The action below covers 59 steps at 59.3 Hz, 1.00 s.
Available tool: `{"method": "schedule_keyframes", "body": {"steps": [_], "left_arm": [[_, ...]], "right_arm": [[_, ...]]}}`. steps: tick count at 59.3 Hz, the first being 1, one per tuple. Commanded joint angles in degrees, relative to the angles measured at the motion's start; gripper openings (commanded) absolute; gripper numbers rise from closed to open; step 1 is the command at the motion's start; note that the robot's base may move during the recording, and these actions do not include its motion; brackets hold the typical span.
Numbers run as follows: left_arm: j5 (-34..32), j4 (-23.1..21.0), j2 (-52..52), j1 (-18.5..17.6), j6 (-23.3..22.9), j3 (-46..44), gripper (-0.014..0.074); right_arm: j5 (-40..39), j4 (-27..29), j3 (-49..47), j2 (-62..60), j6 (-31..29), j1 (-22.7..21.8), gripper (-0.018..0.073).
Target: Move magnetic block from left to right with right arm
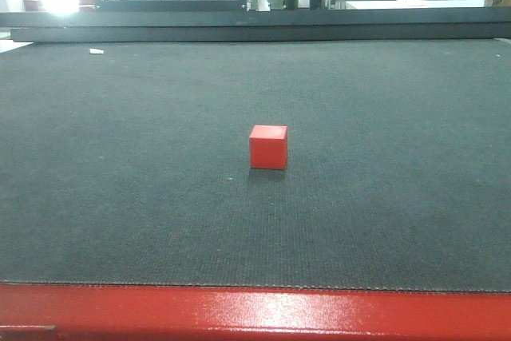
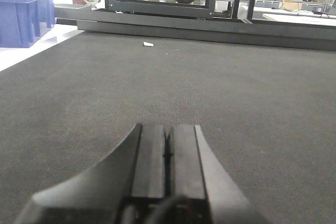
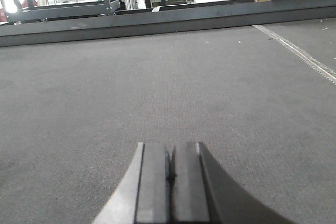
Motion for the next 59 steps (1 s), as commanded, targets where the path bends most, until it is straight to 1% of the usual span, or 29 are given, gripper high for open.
{"method": "schedule_keyframes", "body": {"steps": [1, 46, 54, 59], "left_arm": [[-5.17, 0.00, -0.82, -0.22, -0.25, 0.59, -0.0116], [-5.17, 0.00, -0.82, -0.22, -0.25, 0.59, -0.0116], [-5.17, 0.00, -0.82, -0.22, -0.25, 0.59, -0.0116], [-5.17, 0.00, -0.82, -0.22, -0.25, 0.59, -0.0116]], "right_arm": [[-5.09, -0.38, -0.27, -1.17, -0.55, -0.36, 0.0069], [-5.35, -0.38, -0.27, -1.18, -0.55, -0.36, 0.0069], [-8.39, -0.38, -0.52, -1.18, -0.55, -0.36, 0.0069], [-8.33, -0.38, -3.22, -1.18, -0.55, -0.36, 0.0069]]}}
